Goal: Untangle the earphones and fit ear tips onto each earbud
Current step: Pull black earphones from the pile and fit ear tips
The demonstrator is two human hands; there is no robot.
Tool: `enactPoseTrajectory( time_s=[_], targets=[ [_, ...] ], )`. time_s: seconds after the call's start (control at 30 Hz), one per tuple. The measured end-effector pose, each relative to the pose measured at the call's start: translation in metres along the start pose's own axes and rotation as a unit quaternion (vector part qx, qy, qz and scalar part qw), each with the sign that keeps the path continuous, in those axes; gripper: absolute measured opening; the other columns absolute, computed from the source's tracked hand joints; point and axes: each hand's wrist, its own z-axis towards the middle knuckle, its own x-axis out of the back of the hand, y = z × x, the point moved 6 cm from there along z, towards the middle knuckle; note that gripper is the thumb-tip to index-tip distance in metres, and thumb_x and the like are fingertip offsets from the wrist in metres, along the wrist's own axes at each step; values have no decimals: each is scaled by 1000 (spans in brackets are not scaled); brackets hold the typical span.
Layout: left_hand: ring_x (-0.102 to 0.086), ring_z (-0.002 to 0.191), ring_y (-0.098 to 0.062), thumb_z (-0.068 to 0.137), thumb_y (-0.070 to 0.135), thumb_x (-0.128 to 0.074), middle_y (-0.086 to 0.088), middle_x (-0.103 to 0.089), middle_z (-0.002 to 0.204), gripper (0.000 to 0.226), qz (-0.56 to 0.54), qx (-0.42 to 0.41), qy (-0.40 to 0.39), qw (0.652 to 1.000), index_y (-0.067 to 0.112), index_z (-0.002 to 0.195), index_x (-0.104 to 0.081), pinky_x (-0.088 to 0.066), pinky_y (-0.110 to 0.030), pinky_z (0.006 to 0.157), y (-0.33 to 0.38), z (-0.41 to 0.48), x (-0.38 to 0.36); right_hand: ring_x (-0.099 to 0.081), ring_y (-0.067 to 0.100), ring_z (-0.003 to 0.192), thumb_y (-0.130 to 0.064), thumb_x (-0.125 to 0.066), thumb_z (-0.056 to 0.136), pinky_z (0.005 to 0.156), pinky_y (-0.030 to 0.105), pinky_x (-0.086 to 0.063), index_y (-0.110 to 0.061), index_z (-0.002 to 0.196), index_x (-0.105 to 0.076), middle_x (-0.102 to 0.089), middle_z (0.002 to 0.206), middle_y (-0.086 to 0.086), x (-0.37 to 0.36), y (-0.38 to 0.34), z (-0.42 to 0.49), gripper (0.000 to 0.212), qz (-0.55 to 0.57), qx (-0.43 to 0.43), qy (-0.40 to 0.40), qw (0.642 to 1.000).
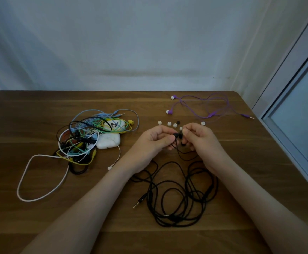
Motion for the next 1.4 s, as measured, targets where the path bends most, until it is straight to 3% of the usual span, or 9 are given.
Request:
enactPoseTrajectory(
  time_s=[0.4,0.63,0.87,1.0,1.07,1.17,1.3,1.4],
  targets=[
    [-61,70,-6,92,1,-55,1,-69,76,17,34,-11,23,999,12,99,-66,-49,-17,67,-1,1,4,-52,-8,54,-11,-45,98,54,7,-40,-17,88,-63,-60,61,-11,-4,-2,-3,22,-3,13,-19,1000],
    [-62,76,-5,93,3,-55,3,-71,81,22,78,-24,31,996,18,103,-69,-49,-17,69,0,0,5,-50,-4,57,-15,-45,99,59,13,-41,-17,91,-65,-58,67,-7,-5,1,-2,22,-11,3,-32,999],
    [-61,71,-3,91,1,-59,-1,-66,78,16,115,-24,36,992,8,102,-69,-49,-17,67,-2,-1,4,-51,7,66,-16,-46,99,68,25,-42,-20,86,-63,-58,68,-5,-7,8,-3,22,-15,0,-5,1000],
    [-61,69,-3,90,2,-61,1,-67,75,16,133,-21,44,990,12,99,-70,-49,-16,67,-1,-2,3,-52,11,68,-15,-46,98,70,30,-43,-18,86,-62,-58,69,-5,-8,12,-5,20,-31,9,15,999],
    [-61,69,-4,90,2,-62,2,-67,74,17,143,-21,49,988,17,94,-70,-49,-17,67,-2,-2,4,-51,8,65,-15,-47,98,66,27,-42,-17,85,-61,-58,69,-6,-8,12,-6,19,-57,26,28,998],
    [-62,71,-6,89,5,-64,5,-68,73,21,169,-24,55,984,24,89,-71,-50,-22,69,-3,-2,5,-49,-4,54,-12,-49,96,53,11,-38,-14,84,-58,-56,69,-6,-8,7,-9,15,-109,69,50,990],
    [-63,74,-7,90,7,-63,8,-69,75,21,177,-26,58,982,26,91,-71,-51,-23,73,-4,-3,5,-50,-4,55,-10,-51,95,51,9,-39,-16,84,-55,-57,70,-3,-10,3,-12,13,-155,114,66,979],
    [-62,75,-4,92,5,-60,5,-69,81,18,147,-28,42,988,16,100,-70,-49,-19,71,-1,-3,4,-50,-3,57,-10,-51,95,52,10,-39,-17,86,-54,-56,71,-5,-9,1,-13,12,-149,125,78,978]
  ],
)
